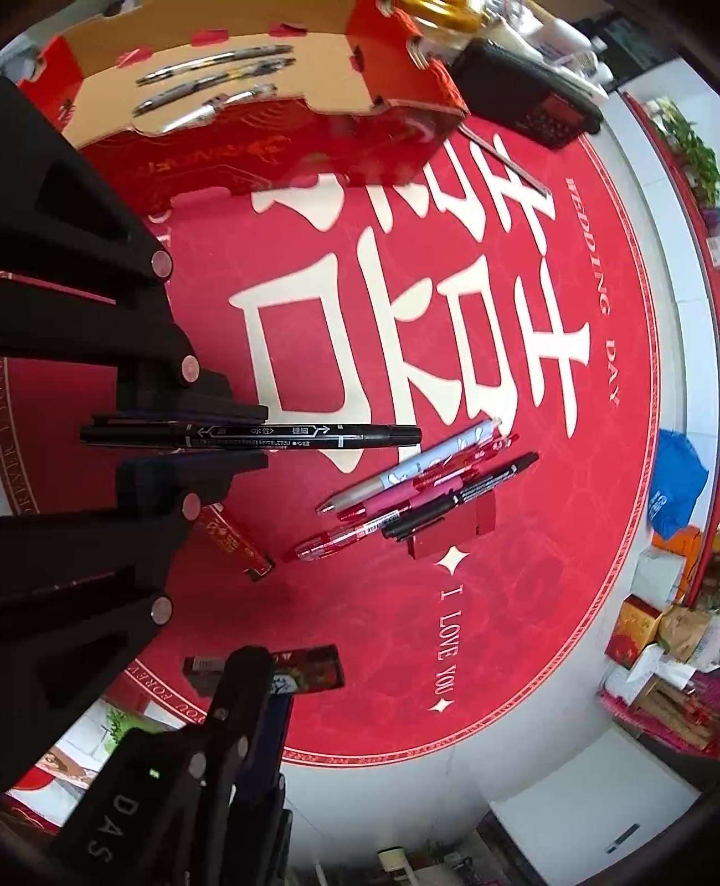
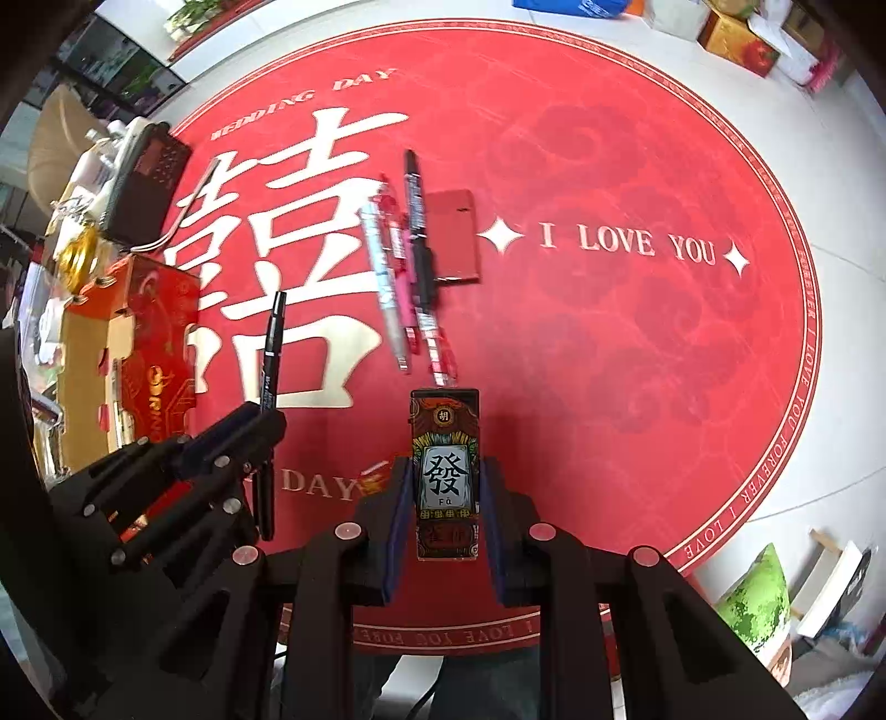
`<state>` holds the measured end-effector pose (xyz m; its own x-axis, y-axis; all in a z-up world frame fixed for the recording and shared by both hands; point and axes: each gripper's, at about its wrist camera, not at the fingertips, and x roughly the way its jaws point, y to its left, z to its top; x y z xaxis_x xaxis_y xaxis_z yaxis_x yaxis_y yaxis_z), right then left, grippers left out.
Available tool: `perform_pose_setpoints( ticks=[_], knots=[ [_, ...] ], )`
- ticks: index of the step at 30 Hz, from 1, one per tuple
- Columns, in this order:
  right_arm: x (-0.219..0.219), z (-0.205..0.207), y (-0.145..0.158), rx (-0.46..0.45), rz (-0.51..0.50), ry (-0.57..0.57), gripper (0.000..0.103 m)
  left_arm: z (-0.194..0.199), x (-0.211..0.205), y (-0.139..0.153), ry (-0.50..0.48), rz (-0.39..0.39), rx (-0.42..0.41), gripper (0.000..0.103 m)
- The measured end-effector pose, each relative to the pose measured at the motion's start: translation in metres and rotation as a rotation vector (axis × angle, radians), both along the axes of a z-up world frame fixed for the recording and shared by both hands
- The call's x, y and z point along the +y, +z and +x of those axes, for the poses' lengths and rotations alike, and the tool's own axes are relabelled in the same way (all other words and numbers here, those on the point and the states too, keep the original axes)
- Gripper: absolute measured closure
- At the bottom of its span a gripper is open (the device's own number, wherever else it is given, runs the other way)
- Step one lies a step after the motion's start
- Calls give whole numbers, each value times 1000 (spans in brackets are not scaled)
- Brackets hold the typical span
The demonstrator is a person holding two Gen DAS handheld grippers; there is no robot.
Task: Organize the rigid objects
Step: 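Carry the marker and snack box over the cardboard box and lower them inside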
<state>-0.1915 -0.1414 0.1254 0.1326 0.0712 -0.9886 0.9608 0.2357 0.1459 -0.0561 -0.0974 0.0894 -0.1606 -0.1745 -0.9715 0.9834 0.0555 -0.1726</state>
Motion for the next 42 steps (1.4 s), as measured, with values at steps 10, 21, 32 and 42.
perform_pose_setpoints(
  ticks=[10, 21, 32, 42],
  knots=[
    [10, 46, 17, -28, -35, 71, 78, 42, 21, 28, 82, -50, 8, 94],
    [20, 109, 39, -52, -66, 196, 78, 95, 52, 49, 193, -82, 8, 94],
    [44, 191, 49, -123, -75, 331, 78, 175, 93, 54, 349, -82, -87, 94],
    [79, 262, 45, -196, -42, 433, 78, 239, 127, 37, 466, -24, -153, 94]
  ],
)
